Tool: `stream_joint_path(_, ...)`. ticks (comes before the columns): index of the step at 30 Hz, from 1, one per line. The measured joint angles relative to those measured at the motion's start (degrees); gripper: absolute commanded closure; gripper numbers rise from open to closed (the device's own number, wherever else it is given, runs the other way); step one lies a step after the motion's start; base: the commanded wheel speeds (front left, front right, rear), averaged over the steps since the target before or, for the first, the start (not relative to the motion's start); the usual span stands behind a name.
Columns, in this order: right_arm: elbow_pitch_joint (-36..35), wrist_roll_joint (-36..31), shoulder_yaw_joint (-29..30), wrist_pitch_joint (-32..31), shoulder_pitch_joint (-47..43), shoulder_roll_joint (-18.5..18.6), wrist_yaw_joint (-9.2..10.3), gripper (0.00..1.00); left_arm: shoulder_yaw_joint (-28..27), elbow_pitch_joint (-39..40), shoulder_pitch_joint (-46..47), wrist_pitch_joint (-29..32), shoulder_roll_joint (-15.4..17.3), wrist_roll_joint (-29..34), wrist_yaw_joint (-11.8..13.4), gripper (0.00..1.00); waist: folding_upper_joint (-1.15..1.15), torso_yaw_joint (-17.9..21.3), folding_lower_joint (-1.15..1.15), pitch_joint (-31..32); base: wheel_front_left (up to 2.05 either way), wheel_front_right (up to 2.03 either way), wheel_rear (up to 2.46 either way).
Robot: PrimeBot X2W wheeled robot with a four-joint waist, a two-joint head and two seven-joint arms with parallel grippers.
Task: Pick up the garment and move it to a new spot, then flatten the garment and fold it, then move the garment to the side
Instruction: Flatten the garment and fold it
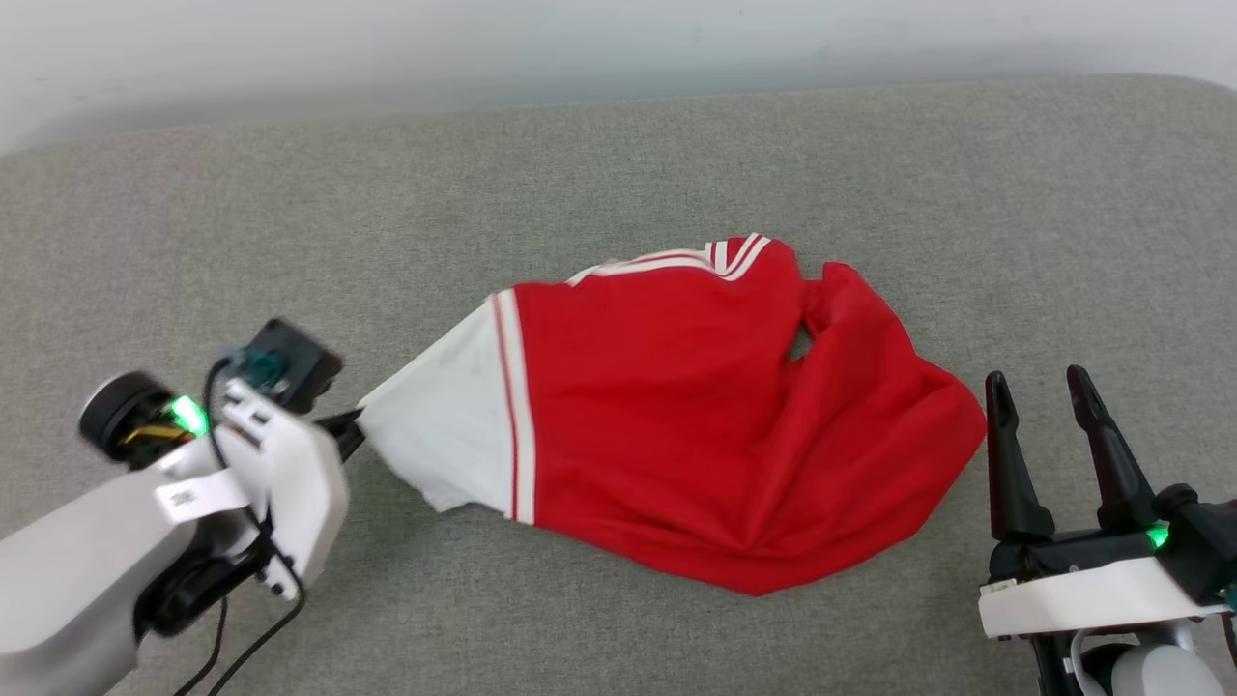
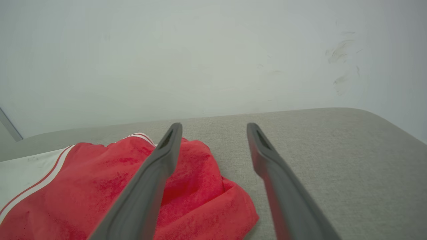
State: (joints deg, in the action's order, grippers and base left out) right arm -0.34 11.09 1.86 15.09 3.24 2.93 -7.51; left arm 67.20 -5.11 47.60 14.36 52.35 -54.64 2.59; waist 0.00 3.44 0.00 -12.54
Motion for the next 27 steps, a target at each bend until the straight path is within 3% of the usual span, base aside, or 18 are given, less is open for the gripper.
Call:
stream_joint_path(8, -0.2, -0.7, 0.5, 0.0, -0.6, 0.0, 0.00, 0.00, -1.8, -3.4, -8.6, -4.2, 7.3, -6.2, 4.3, 1.00, 0.00, -0.7, 0.00, -0.1, 0.00, 0.00, 0.00)
stream_joint_path(12, -0.2, -1.0, 0.9, 0.0, -0.7, 0.0, 0.00, 0.00, -2.1, -5.3, -10.8, -5.1, 8.4, -8.1, 5.1, 1.00, 0.00, -0.9, 0.00, -0.3, 0.00, 0.00, 0.00)
stream_joint_path(17, -0.1, -1.1, 0.9, 0.0, -0.8, 0.0, 0.00, 0.00, -1.7, -8.5, -13.8, -5.0, 7.8, -11.4, 5.7, 1.00, 0.00, -1.2, 0.00, -0.6, 0.00, 0.00, 0.00)
stream_joint_path(23, 0.3, -1.6, 0.6, 0.0, -0.8, 0.0, 0.00, 0.00, -1.5, -13.7, -15.2, -7.0, 3.8, -12.4, 4.4, 1.00, 0.00, -1.1, 0.00, -0.2, 0.00, 0.00, 0.00)
stream_joint_path(24, 0.3, -1.8, 0.7, 0.0, -0.8, 0.0, 0.00, 0.00, -1.9, -14.3, -15.2, -8.2, 3.0, -12.7, 4.2, 0.76, 0.00, -1.1, 0.00, 0.1, 0.00, 0.00, 0.00)
stream_joint_path(25, 0.3, -2.0, 0.8, 0.0, -0.9, 0.0, 0.00, 0.00, -2.4, -14.9, -15.3, -9.5, 2.2, -12.8, 4.2, 0.19, 0.00, -1.1, 0.00, 0.5, 0.00, 0.00, 0.00)
stream_joint_path(26, 0.3, -2.1, 0.9, 0.0, -0.9, 0.0, 0.00, 0.00, -2.5, -15.4, -15.4, -10.6, 1.4, -12.8, 4.1, 0.00, 0.00, -1.2, 0.00, 1.0, 0.00, 0.00, 0.00)
stream_joint_path(27, 0.3, -2.2, 1.0, 0.0, -1.0, 0.0, 0.00, 0.00, -2.8, -15.6, -15.5, -12.0, 0.7, -12.6, 4.1, 0.00, 0.00, -1.2, 0.00, 1.5, 0.00, 0.00, 0.00)
